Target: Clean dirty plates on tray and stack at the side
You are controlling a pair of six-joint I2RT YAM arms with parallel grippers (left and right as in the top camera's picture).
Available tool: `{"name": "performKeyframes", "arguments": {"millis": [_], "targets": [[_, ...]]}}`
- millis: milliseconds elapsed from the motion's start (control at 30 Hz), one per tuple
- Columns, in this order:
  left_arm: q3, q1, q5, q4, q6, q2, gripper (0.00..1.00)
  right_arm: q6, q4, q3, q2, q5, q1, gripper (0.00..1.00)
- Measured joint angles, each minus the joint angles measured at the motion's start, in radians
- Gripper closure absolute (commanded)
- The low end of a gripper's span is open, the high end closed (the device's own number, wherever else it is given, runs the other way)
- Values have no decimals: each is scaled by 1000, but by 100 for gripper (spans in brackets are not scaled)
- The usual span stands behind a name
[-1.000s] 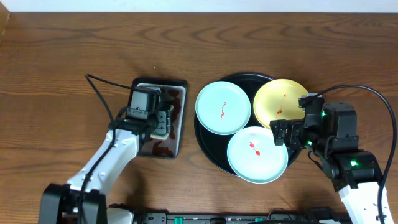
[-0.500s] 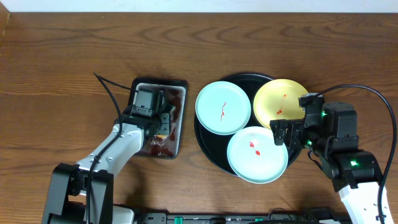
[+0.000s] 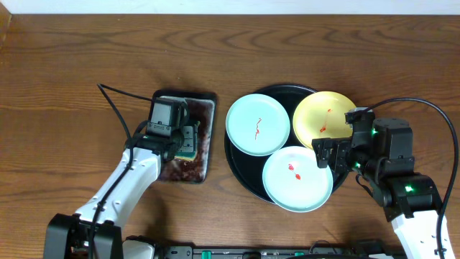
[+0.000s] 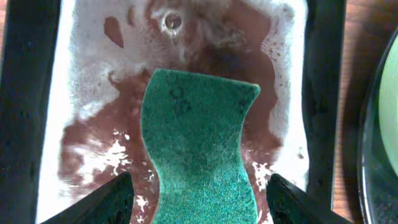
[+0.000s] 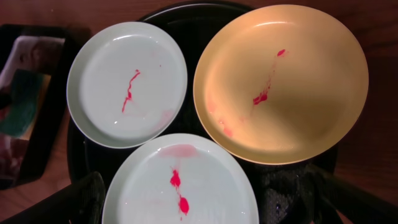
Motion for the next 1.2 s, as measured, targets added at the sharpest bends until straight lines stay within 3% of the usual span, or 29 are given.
{"name": "performKeyframes", "arguments": {"millis": [233, 467, 533, 567, 900, 933, 967, 1000, 1200], "targets": [[0, 0, 1, 19, -1, 69, 40, 0, 7, 0, 1, 0, 0, 1], [0, 2, 16, 56, -16, 130, 74, 0, 7, 0, 1, 0, 0, 1], [1, 1, 23, 61, -13, 130, 90, 0, 7, 0, 1, 0, 0, 1], [1, 1, 24, 62, -12, 130, 92, 0, 7, 0, 1, 0, 0, 1], [9, 2, 24, 45, -12, 119, 92, -4, 4, 0, 2, 2, 0, 1], [9, 2, 24, 40, -12, 108, 83, -5, 2, 0, 2, 4, 0, 1], [9, 2, 25, 37, -11, 97, 56, -5, -1, 0, 4, 4, 0, 1], [9, 2, 28, 33, -6, 82, 43, -5, -2, 0, 7, 5, 0, 1], [9, 1, 35, 27, -13, 50, 42, -5, -1, 0, 26, 8, 0, 1]]}}
